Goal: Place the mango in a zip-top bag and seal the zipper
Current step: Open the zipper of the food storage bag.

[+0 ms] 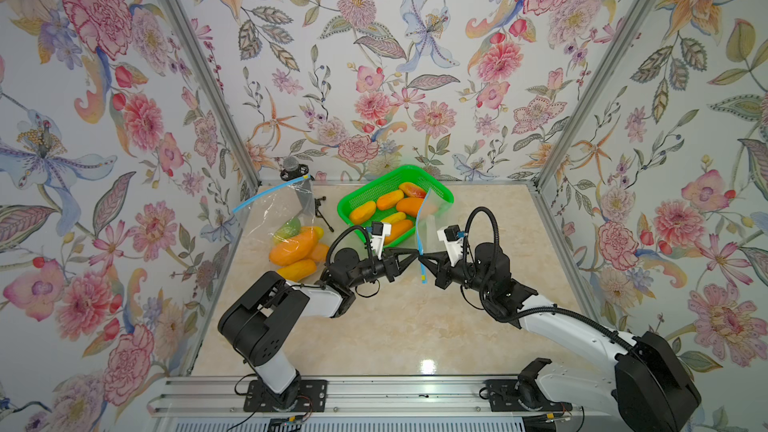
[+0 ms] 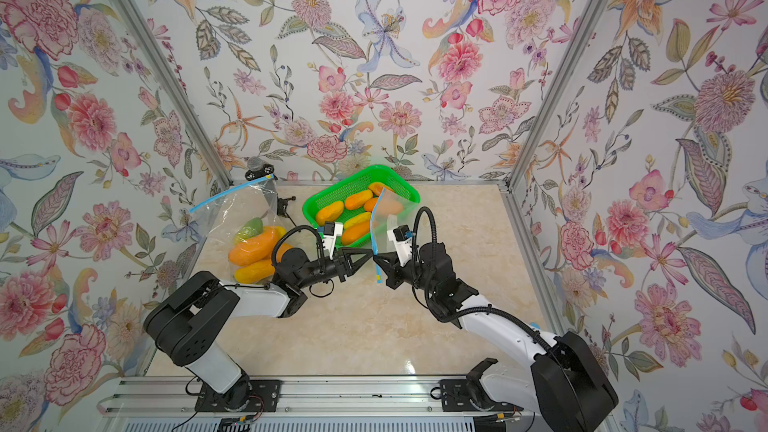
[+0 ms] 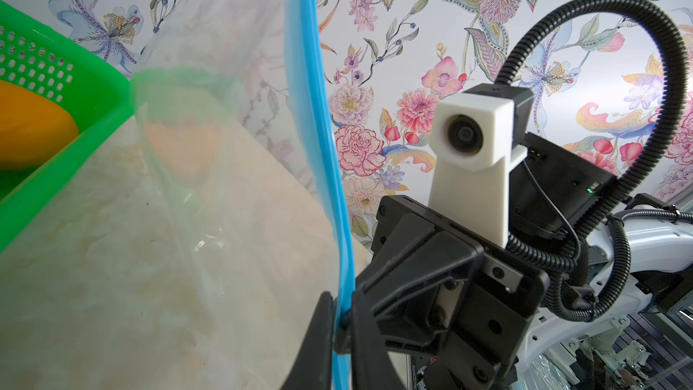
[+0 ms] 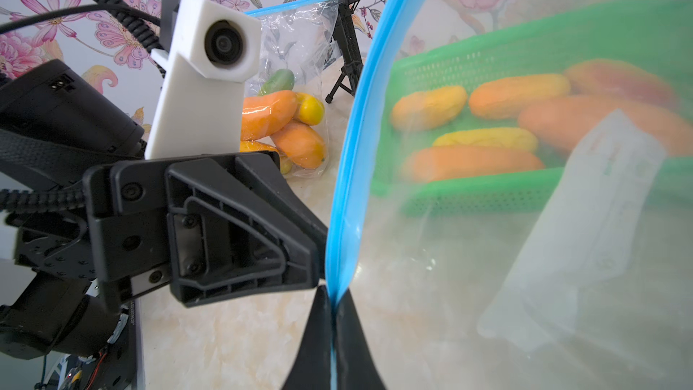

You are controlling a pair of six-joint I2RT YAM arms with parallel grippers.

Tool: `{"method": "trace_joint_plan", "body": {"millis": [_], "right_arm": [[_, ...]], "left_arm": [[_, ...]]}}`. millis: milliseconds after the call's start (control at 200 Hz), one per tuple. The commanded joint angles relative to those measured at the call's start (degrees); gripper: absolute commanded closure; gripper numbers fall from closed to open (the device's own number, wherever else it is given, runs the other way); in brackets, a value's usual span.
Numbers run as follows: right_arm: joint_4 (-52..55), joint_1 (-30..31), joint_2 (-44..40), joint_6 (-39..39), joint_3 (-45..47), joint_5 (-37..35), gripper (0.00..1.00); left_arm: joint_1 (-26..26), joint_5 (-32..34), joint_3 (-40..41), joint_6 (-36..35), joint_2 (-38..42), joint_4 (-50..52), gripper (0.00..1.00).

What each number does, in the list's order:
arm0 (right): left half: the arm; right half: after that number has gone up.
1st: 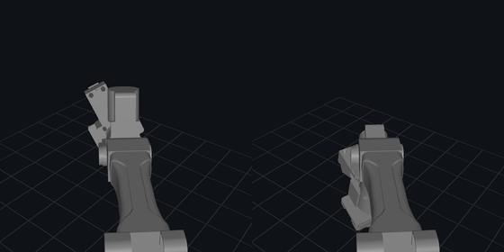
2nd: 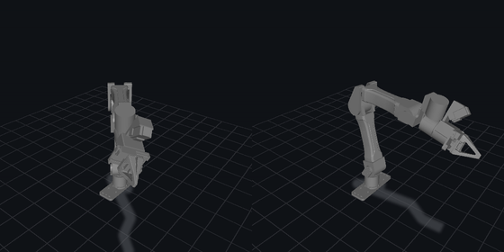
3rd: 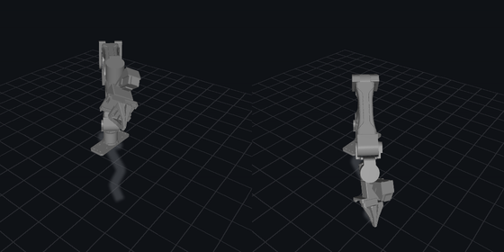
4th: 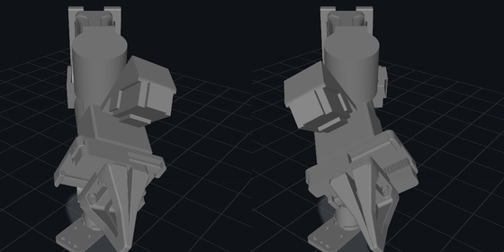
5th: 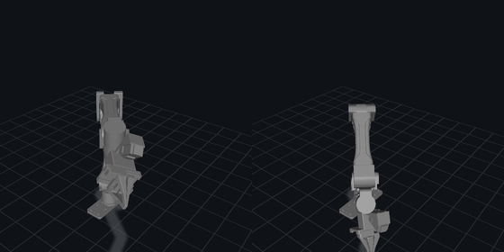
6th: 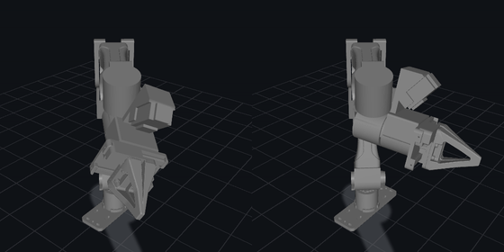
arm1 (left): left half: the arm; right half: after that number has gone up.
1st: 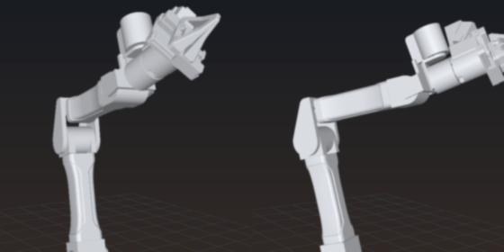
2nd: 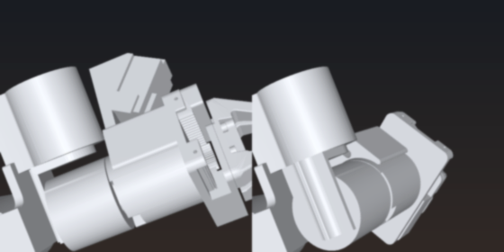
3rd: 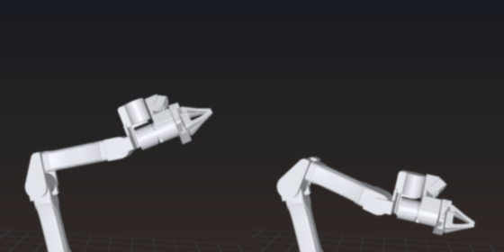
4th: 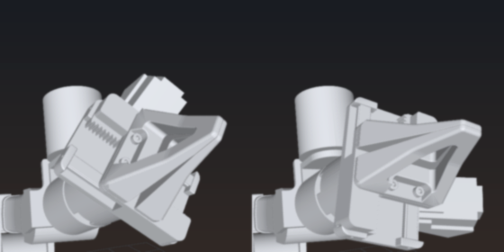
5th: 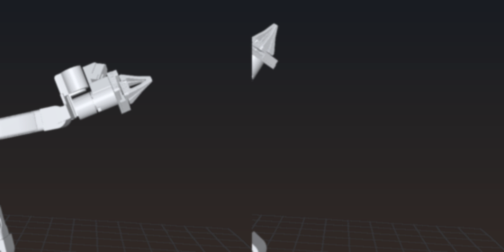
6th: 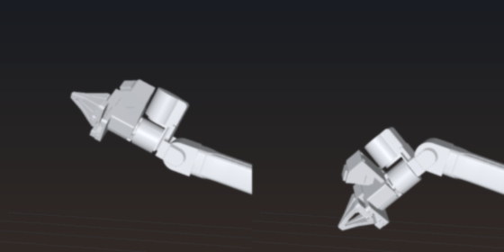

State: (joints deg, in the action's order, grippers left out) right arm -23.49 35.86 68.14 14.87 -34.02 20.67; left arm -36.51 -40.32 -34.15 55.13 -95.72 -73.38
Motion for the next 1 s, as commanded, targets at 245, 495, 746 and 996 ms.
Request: {"method": "trace_joint_plan", "body": {"millis": [245, 495, 746, 996], "right_arm": [[-1.96, -0.35, 0.78, 0.43, -0.33, 1.84, 1.0], [-1.83, -0.3, 1.02, 0.23, -0.48, 2.19, 1.0], [-1.1, -0.35, 0.57, 0.0, -0.69, 2.69, 1.0], [1.93, -0.52, -2.36, -1.07, -0.43, 0.89, 1.0]], "left_arm": [[-0.42, -1.56, -0.98, -0.05, -0.73, -2.65, 0.88], [-0.42, -1.63, -1.53, -0.92, -0.62, -1.36, 0.97], [-0.4, -1.08, -1.35, -0.99, -0.23, -1.6, 1.0], [0.33, 4.64, -0.3, -6.63, 5.39, 9.92, 1.0]]}}
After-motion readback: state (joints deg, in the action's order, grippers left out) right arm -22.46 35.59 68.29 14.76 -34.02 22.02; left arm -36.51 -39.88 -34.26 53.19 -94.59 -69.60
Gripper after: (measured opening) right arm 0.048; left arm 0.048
